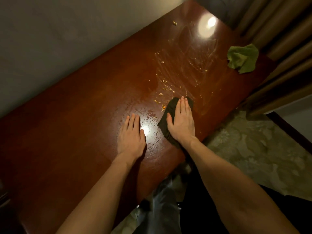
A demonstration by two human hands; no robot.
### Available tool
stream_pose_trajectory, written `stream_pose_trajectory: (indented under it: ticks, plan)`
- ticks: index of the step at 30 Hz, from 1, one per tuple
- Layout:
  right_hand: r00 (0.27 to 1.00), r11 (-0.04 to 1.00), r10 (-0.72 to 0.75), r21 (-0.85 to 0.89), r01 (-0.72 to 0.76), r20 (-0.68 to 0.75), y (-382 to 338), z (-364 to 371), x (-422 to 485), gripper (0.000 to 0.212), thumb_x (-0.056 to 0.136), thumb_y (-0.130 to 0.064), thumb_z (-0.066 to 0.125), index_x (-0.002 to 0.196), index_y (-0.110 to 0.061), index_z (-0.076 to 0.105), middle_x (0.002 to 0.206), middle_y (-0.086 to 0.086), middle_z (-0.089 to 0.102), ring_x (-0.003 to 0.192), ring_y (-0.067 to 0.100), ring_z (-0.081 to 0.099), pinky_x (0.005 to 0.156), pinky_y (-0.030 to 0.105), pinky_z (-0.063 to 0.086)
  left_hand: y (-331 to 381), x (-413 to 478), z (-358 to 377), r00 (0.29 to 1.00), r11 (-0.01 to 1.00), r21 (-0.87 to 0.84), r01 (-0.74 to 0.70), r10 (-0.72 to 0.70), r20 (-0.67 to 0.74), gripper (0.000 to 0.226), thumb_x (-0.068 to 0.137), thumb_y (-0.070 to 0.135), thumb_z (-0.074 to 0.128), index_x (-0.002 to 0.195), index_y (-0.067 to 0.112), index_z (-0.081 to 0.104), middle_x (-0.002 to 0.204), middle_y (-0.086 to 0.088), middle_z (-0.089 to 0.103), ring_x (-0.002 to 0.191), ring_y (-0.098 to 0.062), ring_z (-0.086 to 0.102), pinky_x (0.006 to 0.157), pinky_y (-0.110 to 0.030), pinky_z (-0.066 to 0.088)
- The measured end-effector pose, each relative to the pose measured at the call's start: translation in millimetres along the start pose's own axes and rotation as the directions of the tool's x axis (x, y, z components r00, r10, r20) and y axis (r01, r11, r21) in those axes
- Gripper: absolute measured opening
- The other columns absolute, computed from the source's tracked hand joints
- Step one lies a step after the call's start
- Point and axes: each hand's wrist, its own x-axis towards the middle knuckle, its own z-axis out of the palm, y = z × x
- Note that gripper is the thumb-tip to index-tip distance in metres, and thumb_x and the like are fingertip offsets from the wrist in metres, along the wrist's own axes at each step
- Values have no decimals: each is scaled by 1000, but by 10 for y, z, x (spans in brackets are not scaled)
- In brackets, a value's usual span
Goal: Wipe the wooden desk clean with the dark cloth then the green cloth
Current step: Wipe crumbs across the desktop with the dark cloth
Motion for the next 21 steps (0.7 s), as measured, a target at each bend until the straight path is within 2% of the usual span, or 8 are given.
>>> stream_pose_trajectory:
  ticks: [4,6,8,13,15,19,21]
  plan:
    - [996,992,68,113,-60,-63,-43,-27,-129,60,114,-36,28,165,-7,16,175,8,11,162,19,3,132,39,8,7,-10,-75,998,1000,-1,-13,13,54,64,114,39,27,169,15,5,177,-6,3,163,-22,-2,127,-34,-8]
    - [981,982,123,163,-98,-148,-46,1,-304,55,113,-29,34,163,-5,28,172,9,23,161,21,15,131,41,20,-10,4,-97,997,1000,10,-19,18,78,65,114,41,25,169,15,3,177,-5,0,163,-21,-4,125,-33,-10]
    - [960,971,185,189,-146,-211,-21,64,-517,53,111,-22,40,160,-2,34,170,9,30,159,24,23,127,42,30,-32,7,-100,995,1000,17,-25,23,98,65,114,42,23,169,16,1,176,-5,-3,163,-21,-6,125,-33,-10]
    - [900,911,378,257,-322,-215,-43,161,-991,62,99,0,53,158,0,37,169,10,33,156,28,28,125,42,33,-2,-21,-90,993,1000,5,-19,18,114,66,114,43,23,169,16,-1,176,-7,-4,162,-22,-7,124,-33,-12]
    - [871,877,452,270,-397,-189,-83,146,-991,62,99,-2,52,158,2,37,170,12,31,157,29,27,126,41,31,7,-16,-91,993,1000,5,-15,14,119,66,114,44,23,169,16,-1,176,-7,-4,162,-23,-7,123,-33,-13]
    - [802,801,590,195,-566,-95,-77,39,-693,64,106,-20,40,163,3,21,174,16,13,161,30,12,130,41,18,-6,-1,-73,992,1000,-6,-9,10,127,66,113,46,22,168,17,-2,176,-6,-6,162,-22,-8,122,-33,-12]
    - [788,788,610,166,-593,-85,-35,1,-526,65,109,-27,35,163,4,18,173,19,12,161,32,11,130,44,17,-39,10,-59,990,1000,-12,-17,18,140,67,113,48,21,168,19,-5,175,-3,-9,162,-20,-11,122,-33,-13]
